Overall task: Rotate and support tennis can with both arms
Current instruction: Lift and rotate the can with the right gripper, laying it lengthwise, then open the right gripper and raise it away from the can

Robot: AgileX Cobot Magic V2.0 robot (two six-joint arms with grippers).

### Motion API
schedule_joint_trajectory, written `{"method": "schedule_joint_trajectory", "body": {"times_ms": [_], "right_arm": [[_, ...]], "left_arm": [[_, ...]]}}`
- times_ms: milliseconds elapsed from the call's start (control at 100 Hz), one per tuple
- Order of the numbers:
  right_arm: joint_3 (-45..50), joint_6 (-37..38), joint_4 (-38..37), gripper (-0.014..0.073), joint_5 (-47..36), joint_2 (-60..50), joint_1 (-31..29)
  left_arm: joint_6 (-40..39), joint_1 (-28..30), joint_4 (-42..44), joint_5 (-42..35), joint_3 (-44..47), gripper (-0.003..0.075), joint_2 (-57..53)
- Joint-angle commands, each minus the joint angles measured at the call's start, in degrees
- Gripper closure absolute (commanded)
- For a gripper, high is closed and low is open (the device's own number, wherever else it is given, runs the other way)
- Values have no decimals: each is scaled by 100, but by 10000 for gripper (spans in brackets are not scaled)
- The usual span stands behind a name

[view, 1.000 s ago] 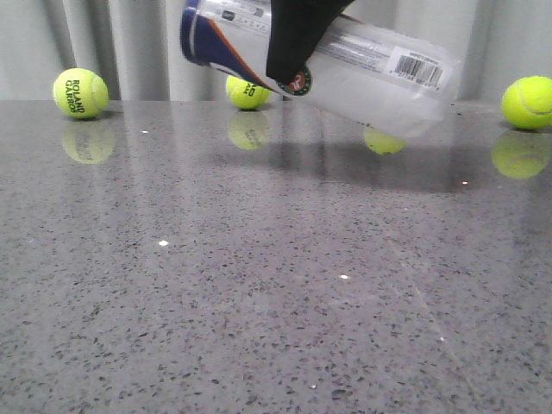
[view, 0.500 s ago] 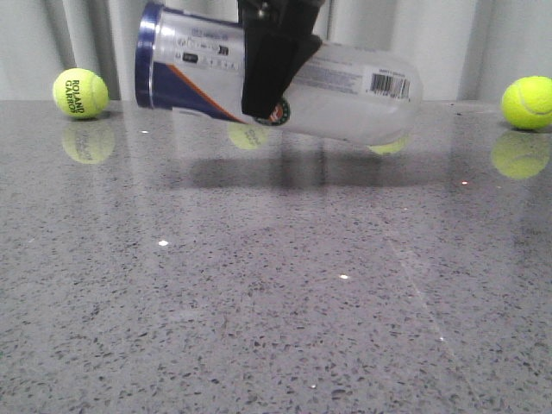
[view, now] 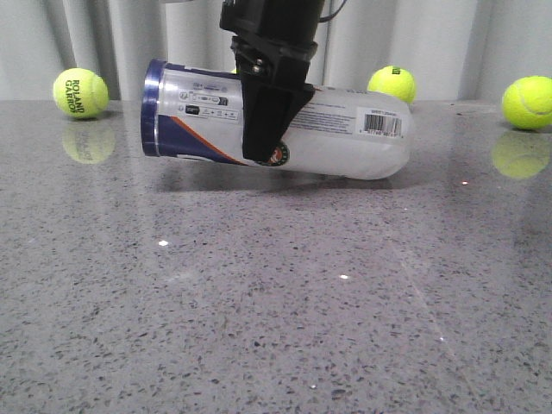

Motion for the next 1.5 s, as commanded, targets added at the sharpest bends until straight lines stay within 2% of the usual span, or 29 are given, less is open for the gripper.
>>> {"method": "schedule_joint_trajectory", "body": {"times_ms": [0, 60, 740, 930, 1090, 1190, 1360, 1450, 1490], "right_arm": [[-193, -66, 35, -22, 396, -353, -14], [-193, -66, 30, -48, 384, -353, -14], [-366, -38, 15, -40, 484, -524, -14], [-366, 332, 15, -40, 484, -819, -14], [-360, 1277, 10, -40, 484, -1101, -14], [-356, 2269, -111, -40, 484, -1280, -14], [-338, 4546, -586, -40, 490, -1573, -14], [-264, 5123, -820, -26, 496, -1729, -14], [-180, 5290, -884, 18, 496, -1823, -19]], "left_arm": [[-29, -14, -9, -436, 257, 740, -191], [-29, -14, -9, -436, 257, 740, -191], [-29, -14, -9, -436, 257, 740, -191], [-29, -14, -9, -436, 257, 740, -191], [-29, -14, -9, -436, 257, 740, -191], [-29, -14, -9, -436, 257, 740, -191], [-29, -14, -9, -436, 257, 740, -191], [-29, -14, -9, -436, 257, 740, -191], [-29, -14, -9, -436, 257, 740, -191]]}}
